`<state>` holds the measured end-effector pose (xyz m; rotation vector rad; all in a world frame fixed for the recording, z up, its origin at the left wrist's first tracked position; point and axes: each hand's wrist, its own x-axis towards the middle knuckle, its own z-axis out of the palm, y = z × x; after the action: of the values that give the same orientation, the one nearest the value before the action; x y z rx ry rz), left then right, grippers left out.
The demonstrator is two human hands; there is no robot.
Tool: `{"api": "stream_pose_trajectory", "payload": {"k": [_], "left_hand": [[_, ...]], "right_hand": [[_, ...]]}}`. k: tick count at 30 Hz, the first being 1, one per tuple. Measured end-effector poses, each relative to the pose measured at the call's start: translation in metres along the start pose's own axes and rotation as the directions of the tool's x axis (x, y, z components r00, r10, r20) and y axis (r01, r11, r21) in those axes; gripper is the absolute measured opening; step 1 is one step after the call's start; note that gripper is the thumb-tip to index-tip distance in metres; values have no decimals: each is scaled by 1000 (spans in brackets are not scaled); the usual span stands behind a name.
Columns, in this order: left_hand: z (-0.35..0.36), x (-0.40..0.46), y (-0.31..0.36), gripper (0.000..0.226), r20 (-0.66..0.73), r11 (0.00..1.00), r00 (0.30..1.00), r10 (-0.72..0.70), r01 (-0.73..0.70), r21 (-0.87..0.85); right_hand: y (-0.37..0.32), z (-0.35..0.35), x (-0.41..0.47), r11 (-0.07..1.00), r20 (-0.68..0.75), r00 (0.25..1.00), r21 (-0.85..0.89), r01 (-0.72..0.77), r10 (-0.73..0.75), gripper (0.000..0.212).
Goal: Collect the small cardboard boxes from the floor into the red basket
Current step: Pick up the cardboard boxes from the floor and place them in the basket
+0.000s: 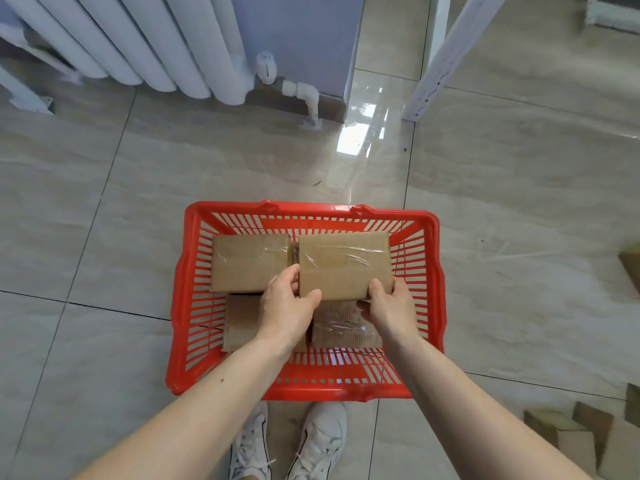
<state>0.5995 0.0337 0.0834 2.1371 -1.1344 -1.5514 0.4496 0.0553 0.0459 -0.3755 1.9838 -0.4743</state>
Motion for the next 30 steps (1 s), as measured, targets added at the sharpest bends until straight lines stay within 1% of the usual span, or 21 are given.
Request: {"api": "stream_pose_trajectory", "payload": {"k": [2, 7, 14, 17, 20, 22, 27, 30], "left_hand": [[6, 14, -7, 60, 10, 998, 1000, 15, -16, 63], [18, 40, -17, 64, 31, 984, 999, 12, -18, 176], [27, 53, -26, 65, 60, 986, 998, -4, -6, 165], [26, 50, -23, 66, 66, 985, 998, -17, 6, 171], [22, 42, -15, 65, 56, 984, 998, -13, 3, 178], [17, 33, -7, 64, 54, 983, 998, -12, 2, 182], [2, 3, 23, 56, 44, 977, 999, -10, 0, 211], [-3, -23, 45, 53, 59, 974, 998, 4, -17, 224]], "right_hand": [[4, 9, 17, 1000, 1, 1000, 5, 9, -9, 40], [16, 32, 55, 999, -13, 1000, 39, 5, -4, 41], [31, 43, 80, 994, 17, 998, 95, -61, 59, 47], [30, 43, 77, 997, 34, 998, 51, -57, 55, 56], [27, 38, 68, 996, 21, 998, 62, -68, 67, 66], [16, 28, 51, 993, 17, 996, 76, -87, 86, 68], [-4, -8, 3, 992, 22, 995, 84, -98, 96, 59], [-13, -31, -30, 986, 25, 995, 135, -102, 99, 51]]}}
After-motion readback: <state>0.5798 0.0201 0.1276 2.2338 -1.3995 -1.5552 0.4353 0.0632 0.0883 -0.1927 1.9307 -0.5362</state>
